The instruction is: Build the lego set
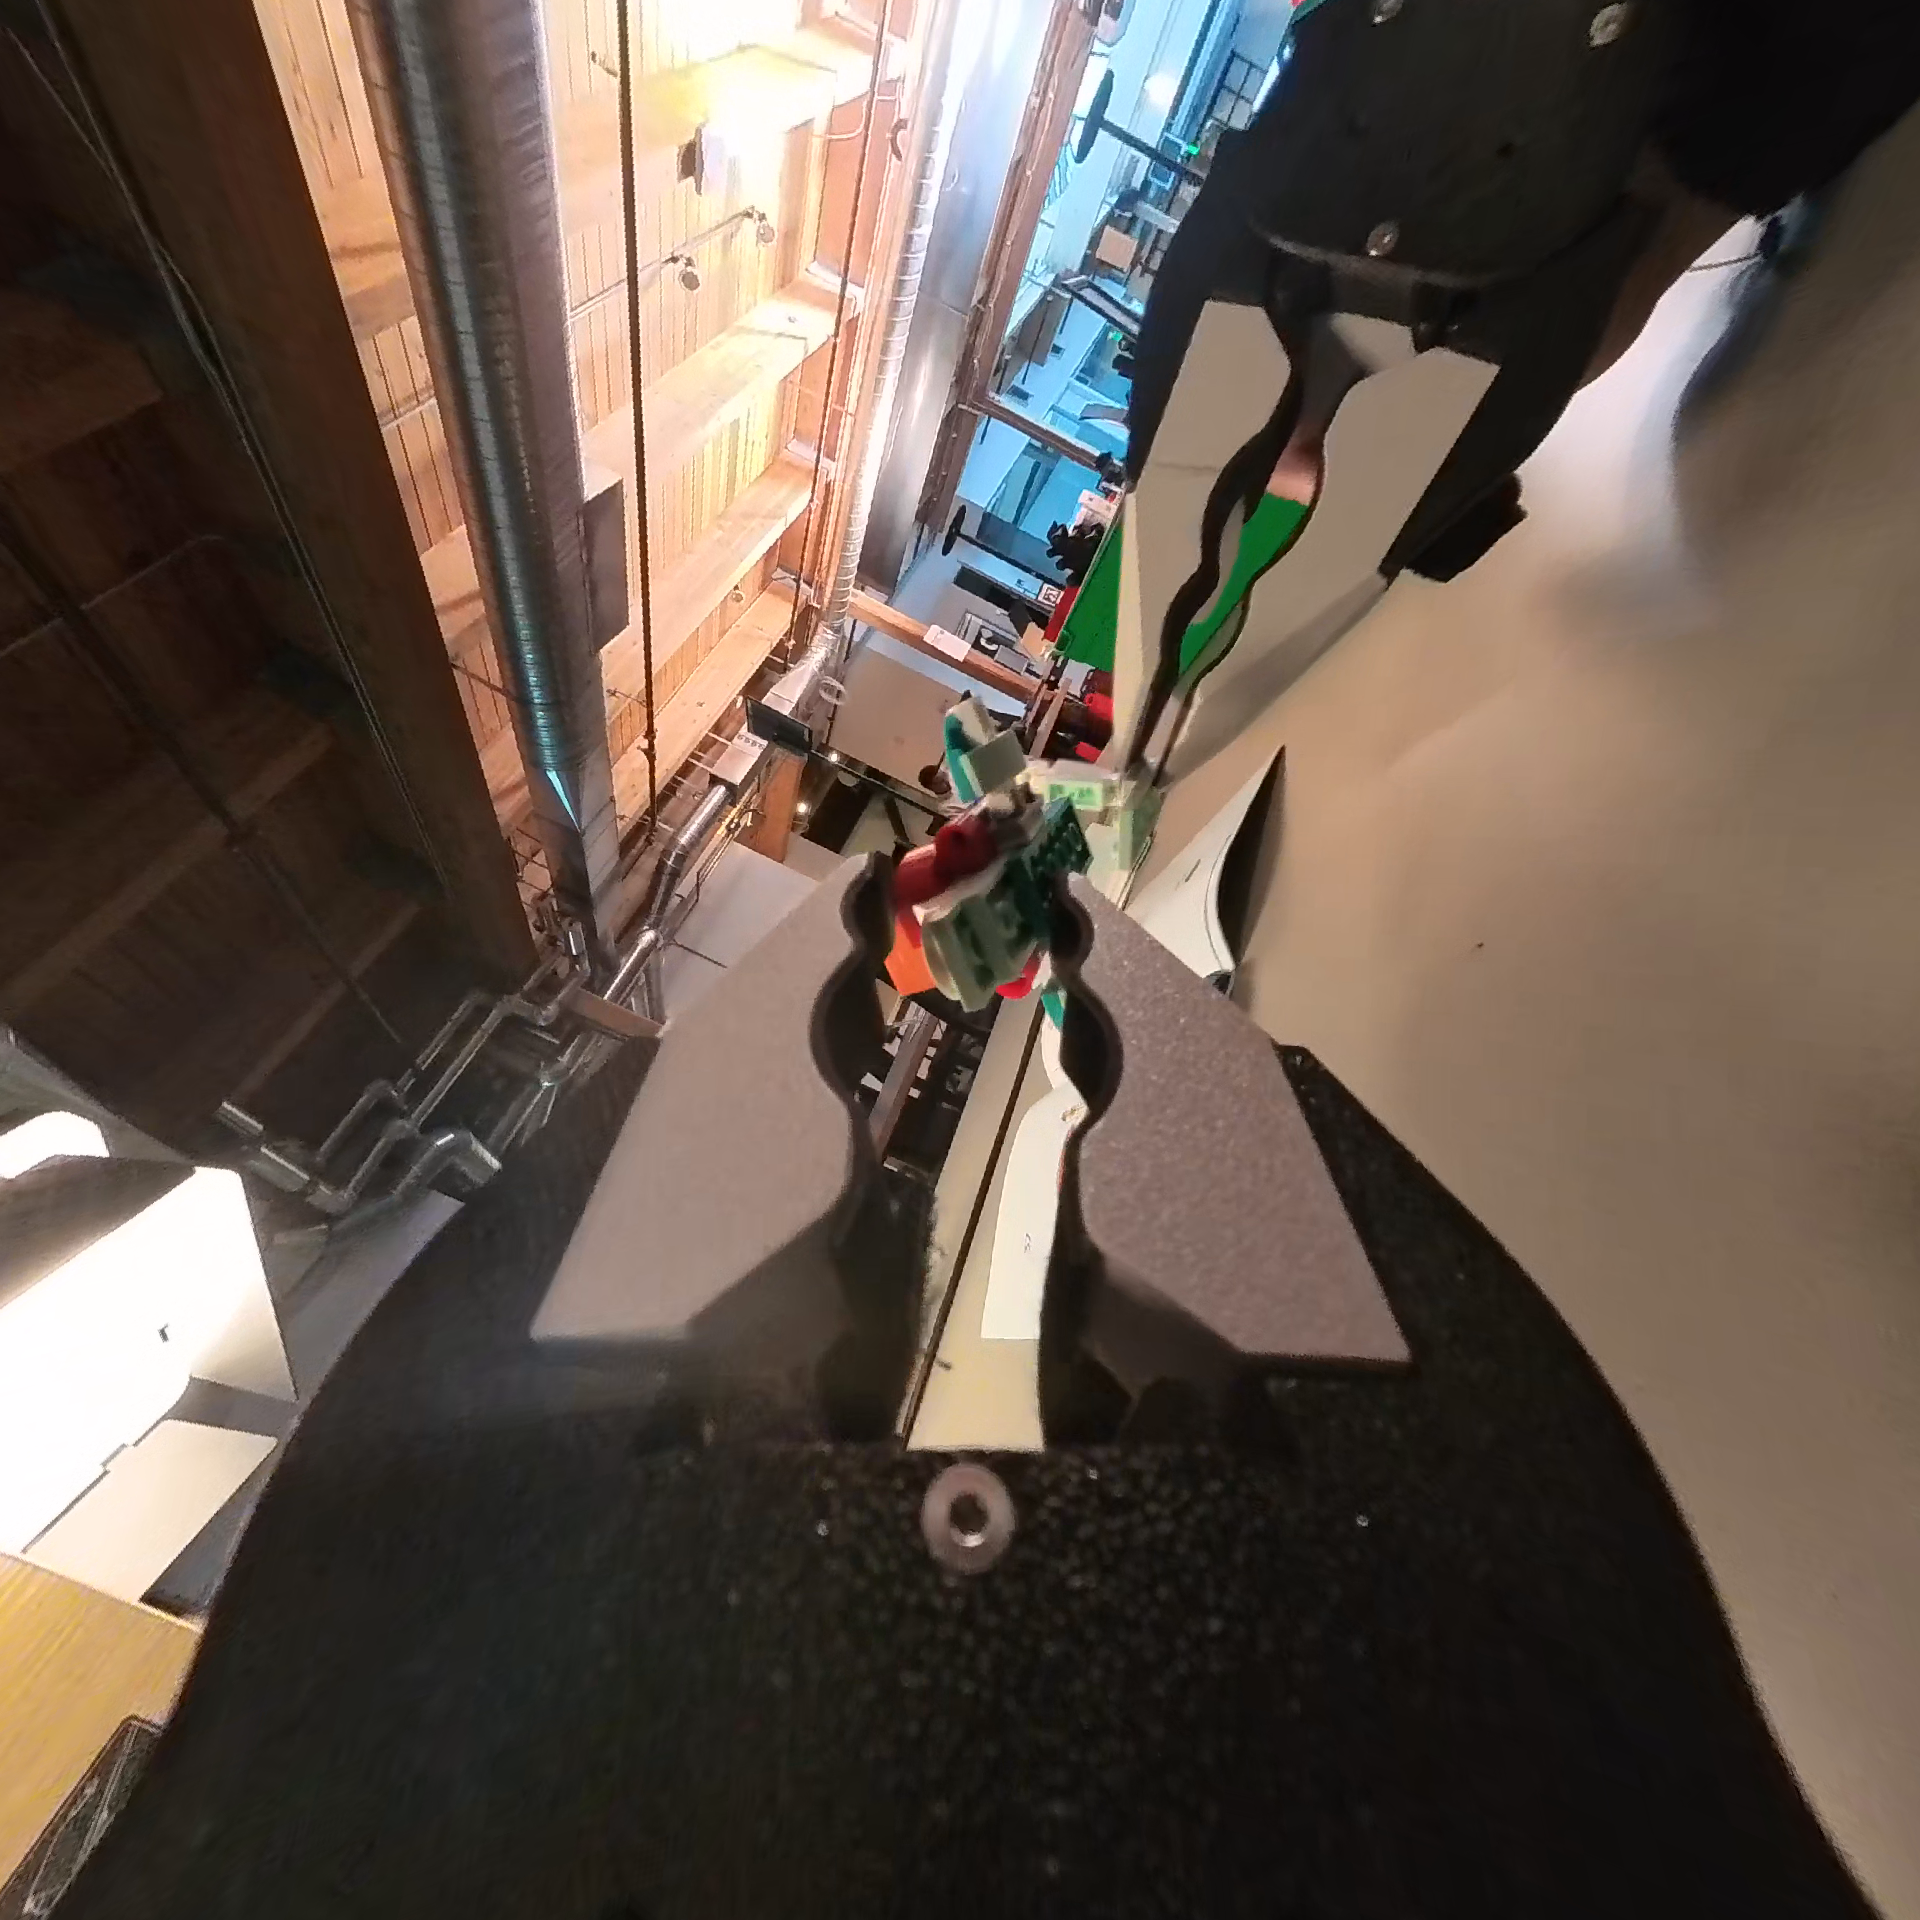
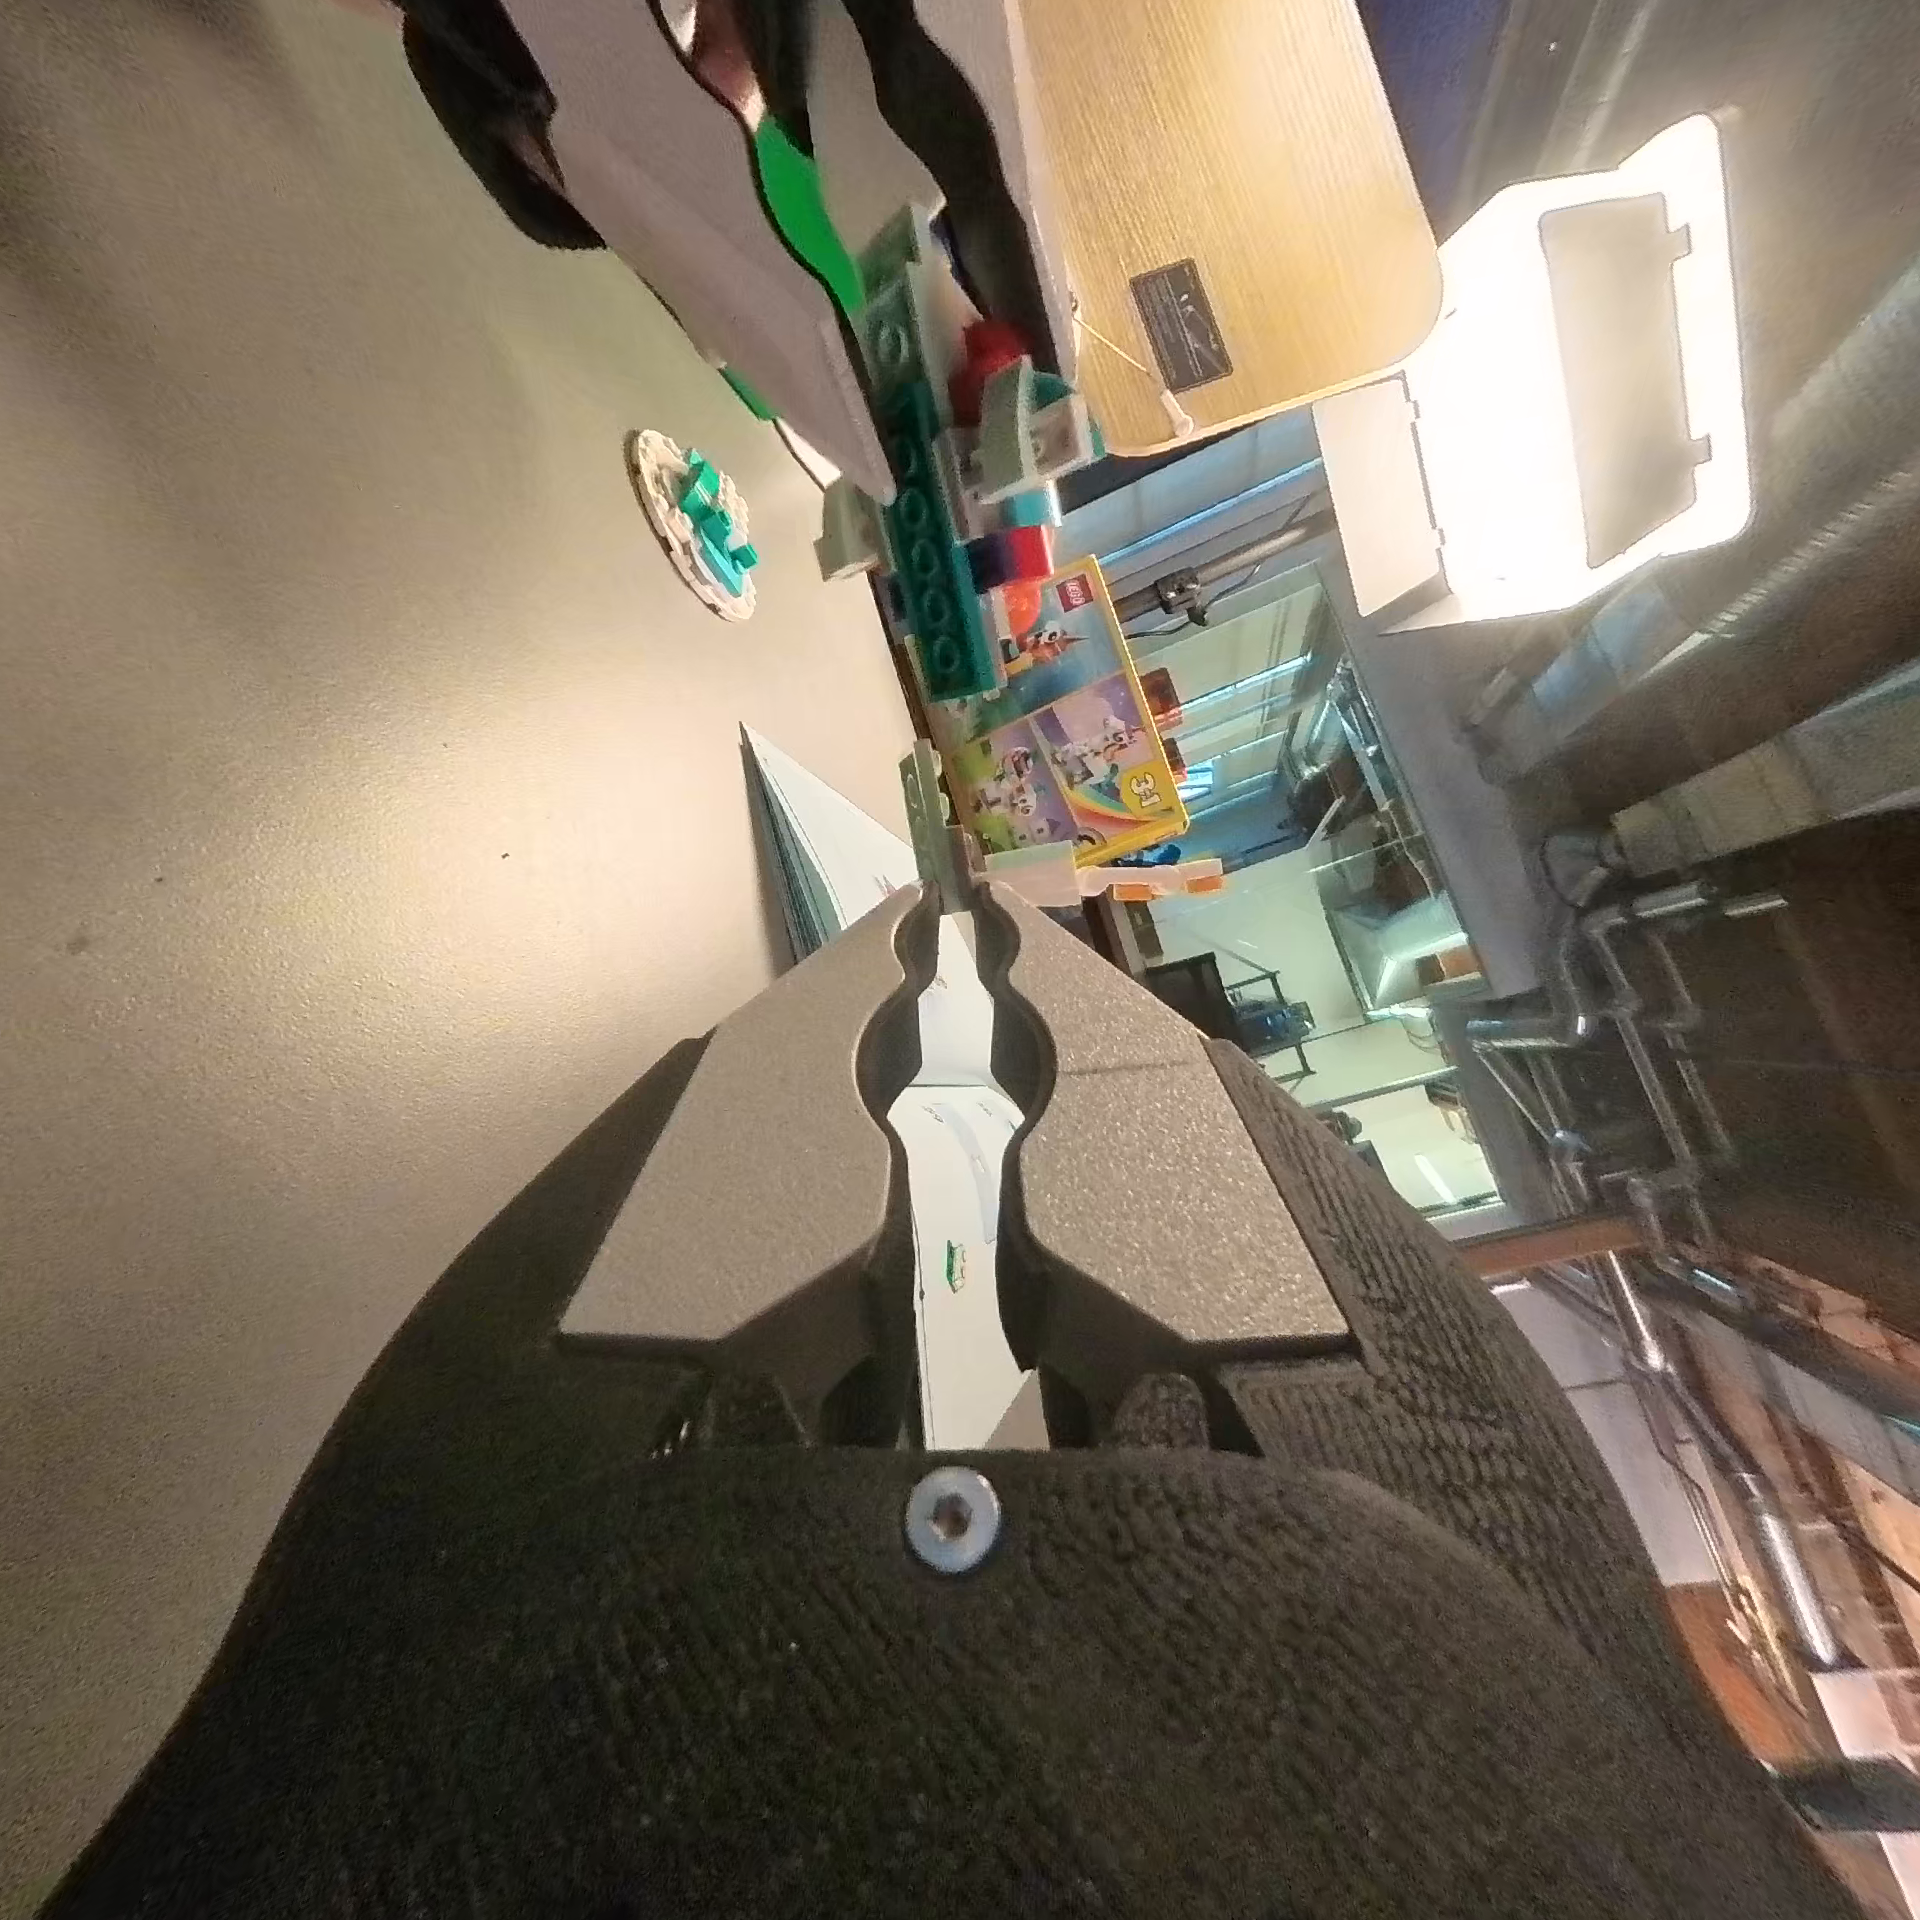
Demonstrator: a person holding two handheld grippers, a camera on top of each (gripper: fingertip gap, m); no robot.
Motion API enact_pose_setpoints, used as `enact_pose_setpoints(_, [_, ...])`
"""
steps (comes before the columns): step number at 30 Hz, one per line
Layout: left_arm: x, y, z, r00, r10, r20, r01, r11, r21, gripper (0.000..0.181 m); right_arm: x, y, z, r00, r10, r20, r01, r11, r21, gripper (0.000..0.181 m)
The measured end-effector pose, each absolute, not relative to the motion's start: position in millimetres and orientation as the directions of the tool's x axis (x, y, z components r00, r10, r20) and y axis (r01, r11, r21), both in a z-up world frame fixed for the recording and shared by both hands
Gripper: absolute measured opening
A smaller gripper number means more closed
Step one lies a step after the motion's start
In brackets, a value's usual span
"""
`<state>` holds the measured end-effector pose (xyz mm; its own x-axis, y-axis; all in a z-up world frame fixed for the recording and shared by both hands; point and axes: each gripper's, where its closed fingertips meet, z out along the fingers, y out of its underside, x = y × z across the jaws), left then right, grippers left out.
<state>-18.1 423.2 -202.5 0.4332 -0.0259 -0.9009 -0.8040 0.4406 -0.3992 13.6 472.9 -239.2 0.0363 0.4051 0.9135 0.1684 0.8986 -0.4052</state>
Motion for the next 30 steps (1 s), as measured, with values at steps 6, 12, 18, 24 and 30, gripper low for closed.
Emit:
enact_pose_setpoints(6, [-13.4, 422.5, -204.9, 0.405, -0.028, -0.914, -0.813, 0.447, -0.373, 0.027, 13.9, 472.4, -238.2, 0.04, 0.406, 0.913, 0.163, 0.899, -0.407, 0.005])
enact_pose_setpoints(12, [-13.8, 422.2, -204.0, 0.406, -0.024, -0.913, -0.813, 0.447, -0.373, 0.027, 13.8, 471.6, -238.1, 0.039, 0.403, 0.914, 0.158, 0.901, -0.404, 0.005])
enact_pose_setpoints(18, [-12.7, 421.4, -203.6, 0.406, -0.023, -0.914, -0.812, 0.451, -0.372, 0.027, 13.9, 471.6, -238.1, 0.039, 0.404, 0.914, 0.156, 0.901, -0.404, 0.005])
enact_pose_setpoints(24, [-13.2, 420.6, -202.2, 0.41, -0.017, -0.912, -0.81, 0.452, -0.373, 0.027, 14.2, 470.8, -237.9, 0.038, 0.406, 0.913, 0.146, 0.901, -0.407, 0.005])
enact_pose_setpoints(30, [-13.3, 420.8, -203.2, 0.415, -0.023, -0.91, -0.807, 0.452, -0.38, 0.027, 13.9, 470.3, -238.4, 0.033, 0.412, 0.91, 0.142, 0.9, -0.413, 0.005])
